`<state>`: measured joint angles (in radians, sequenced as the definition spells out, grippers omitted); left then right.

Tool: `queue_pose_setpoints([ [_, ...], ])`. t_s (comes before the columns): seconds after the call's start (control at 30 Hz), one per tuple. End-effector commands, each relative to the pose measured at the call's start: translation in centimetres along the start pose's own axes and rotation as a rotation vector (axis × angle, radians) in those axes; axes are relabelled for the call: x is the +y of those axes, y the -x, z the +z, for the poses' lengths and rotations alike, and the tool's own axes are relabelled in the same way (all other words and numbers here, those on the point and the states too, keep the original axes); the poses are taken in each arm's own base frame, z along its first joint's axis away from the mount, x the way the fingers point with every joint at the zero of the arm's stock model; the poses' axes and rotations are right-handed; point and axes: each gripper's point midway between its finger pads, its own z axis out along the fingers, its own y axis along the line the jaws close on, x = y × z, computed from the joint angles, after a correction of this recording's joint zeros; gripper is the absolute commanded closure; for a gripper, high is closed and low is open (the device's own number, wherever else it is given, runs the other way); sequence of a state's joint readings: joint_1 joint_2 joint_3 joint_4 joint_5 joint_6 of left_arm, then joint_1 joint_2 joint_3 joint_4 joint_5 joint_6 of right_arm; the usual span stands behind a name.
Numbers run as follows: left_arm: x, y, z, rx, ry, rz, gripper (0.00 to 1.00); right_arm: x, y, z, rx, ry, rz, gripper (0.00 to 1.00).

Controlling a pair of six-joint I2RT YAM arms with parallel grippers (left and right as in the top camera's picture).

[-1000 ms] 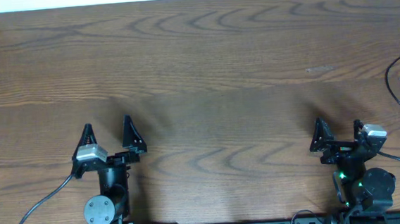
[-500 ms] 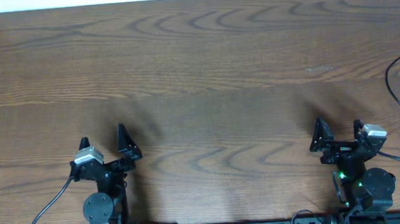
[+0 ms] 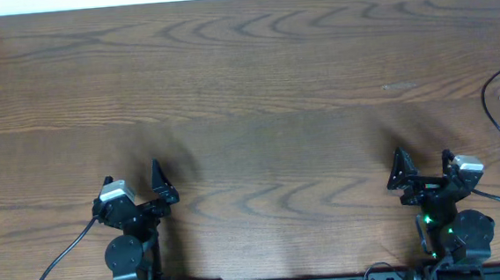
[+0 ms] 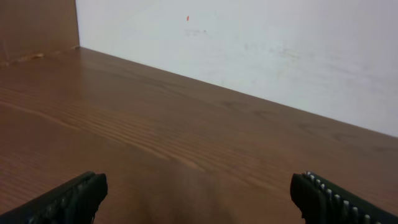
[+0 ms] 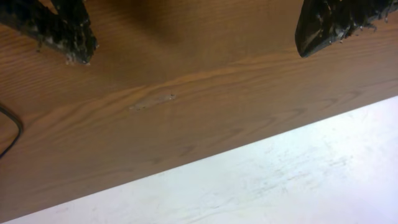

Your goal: Untangle cables

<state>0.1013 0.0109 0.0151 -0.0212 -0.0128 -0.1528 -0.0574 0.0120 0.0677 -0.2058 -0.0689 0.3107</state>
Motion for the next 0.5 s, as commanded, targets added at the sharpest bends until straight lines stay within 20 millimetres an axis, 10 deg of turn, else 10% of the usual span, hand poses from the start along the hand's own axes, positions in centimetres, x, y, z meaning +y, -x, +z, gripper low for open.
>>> queue_pose_setpoints([
  [0.0,0.9,-1.9,0.1,0.068,0.041,0.045,0.01,0.0,-0.1,0.0,-0.002,-0.003,0.006,0.01],
  [0.47,1.3,-3.5,0.3,0.140,0.055,0.051,0.01,-0.1,-0.1,0.0,-0.002,-0.003,0.005,0.01],
])
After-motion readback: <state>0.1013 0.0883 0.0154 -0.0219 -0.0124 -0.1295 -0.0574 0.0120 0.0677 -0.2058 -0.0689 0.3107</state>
